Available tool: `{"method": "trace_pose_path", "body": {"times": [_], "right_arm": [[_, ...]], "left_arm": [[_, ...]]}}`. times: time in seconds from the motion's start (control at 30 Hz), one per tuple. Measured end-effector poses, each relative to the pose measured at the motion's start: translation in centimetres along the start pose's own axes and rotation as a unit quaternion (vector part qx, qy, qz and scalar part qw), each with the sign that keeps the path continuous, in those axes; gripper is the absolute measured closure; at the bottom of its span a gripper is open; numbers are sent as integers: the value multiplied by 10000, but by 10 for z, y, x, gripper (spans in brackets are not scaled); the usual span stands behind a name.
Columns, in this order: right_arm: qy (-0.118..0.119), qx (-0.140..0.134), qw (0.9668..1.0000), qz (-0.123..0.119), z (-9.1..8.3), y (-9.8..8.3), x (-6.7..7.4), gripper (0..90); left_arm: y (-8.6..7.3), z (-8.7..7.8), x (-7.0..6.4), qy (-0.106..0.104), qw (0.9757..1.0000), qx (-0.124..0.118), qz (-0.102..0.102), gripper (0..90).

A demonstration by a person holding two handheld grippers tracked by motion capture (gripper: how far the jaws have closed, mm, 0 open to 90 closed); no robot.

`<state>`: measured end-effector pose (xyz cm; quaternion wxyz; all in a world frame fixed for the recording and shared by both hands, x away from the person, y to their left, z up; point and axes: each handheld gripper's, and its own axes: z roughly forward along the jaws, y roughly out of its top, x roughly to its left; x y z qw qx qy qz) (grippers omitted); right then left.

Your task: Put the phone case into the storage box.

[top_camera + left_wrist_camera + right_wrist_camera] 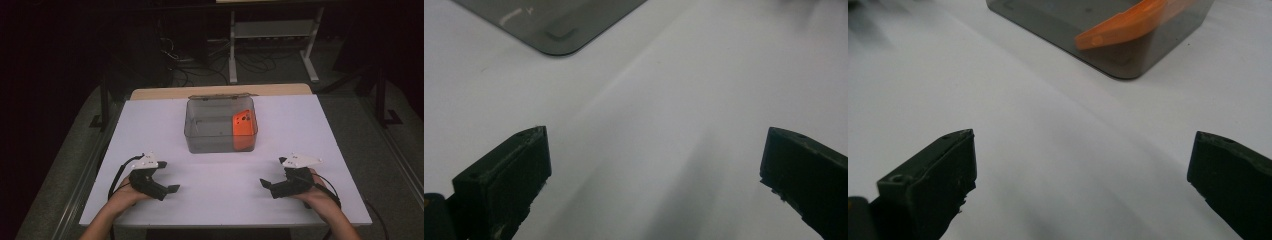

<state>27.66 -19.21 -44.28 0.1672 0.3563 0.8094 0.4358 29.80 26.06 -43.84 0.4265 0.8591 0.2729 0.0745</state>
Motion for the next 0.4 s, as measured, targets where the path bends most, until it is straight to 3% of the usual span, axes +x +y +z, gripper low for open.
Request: {"method": "trace_pose_path", "body": {"times": [0.4], "right_arm": [[-58, 212, 9998, -39, 0, -11, -2, 0]], "left_arm": [[-1, 1, -4, -39, 10000, -12, 28, 0]]}}
